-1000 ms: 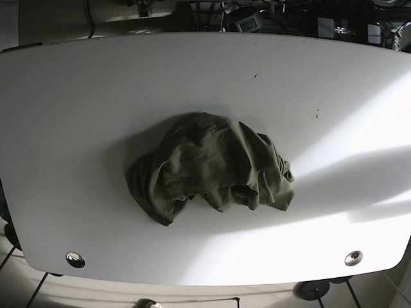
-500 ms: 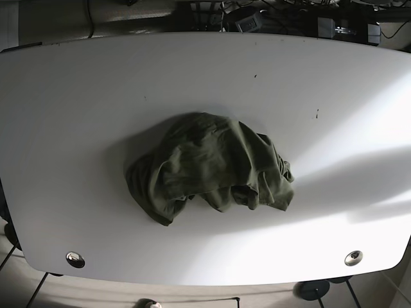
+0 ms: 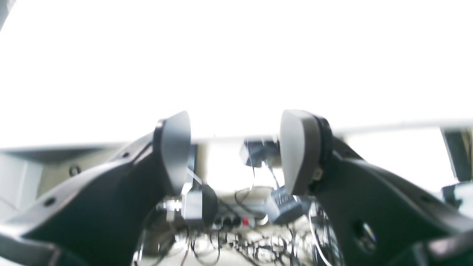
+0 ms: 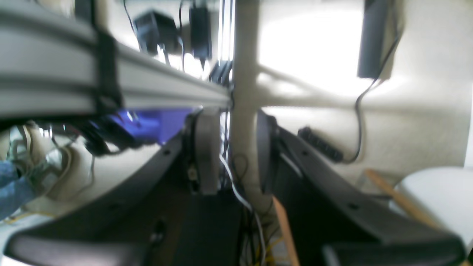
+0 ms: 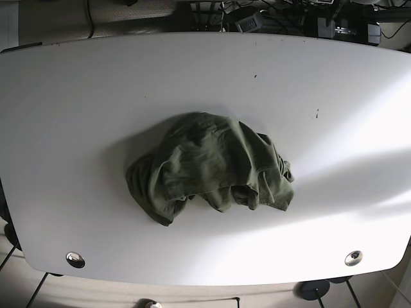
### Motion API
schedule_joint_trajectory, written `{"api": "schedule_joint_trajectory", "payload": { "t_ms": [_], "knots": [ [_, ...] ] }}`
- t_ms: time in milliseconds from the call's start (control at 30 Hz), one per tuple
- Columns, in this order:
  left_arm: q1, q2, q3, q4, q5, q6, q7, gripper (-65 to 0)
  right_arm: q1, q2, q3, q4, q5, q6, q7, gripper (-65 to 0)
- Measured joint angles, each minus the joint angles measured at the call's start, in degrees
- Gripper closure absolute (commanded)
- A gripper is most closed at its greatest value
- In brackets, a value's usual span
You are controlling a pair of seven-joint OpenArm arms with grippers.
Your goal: Fold the T-shirt properly
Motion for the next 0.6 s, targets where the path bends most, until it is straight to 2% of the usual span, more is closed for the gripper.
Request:
{"api": "schedule_joint_trajectory", "payload": {
  "t_ms": [100,267,600],
  "knots": [
    [0.15,0.0,0.0,0.74,0.0,0.0,0.09,-35.6,-0.35,0.0,0.15,5.09,0.02,-0.09,-0.48,-15.9],
    [0.2,0.0,0.0,1.33,0.0,0.0,0.2,-35.6,2.36,0.0,0.15,7.32,0.0,-0.04,-0.52,-15.9],
    [-8.57,0.0,0.0,1.27,0.0,0.0,0.24,-35.8,17.07,0.02,0.02,9.16,0.0,-0.04,-0.94,-16.5]
  ]
}}
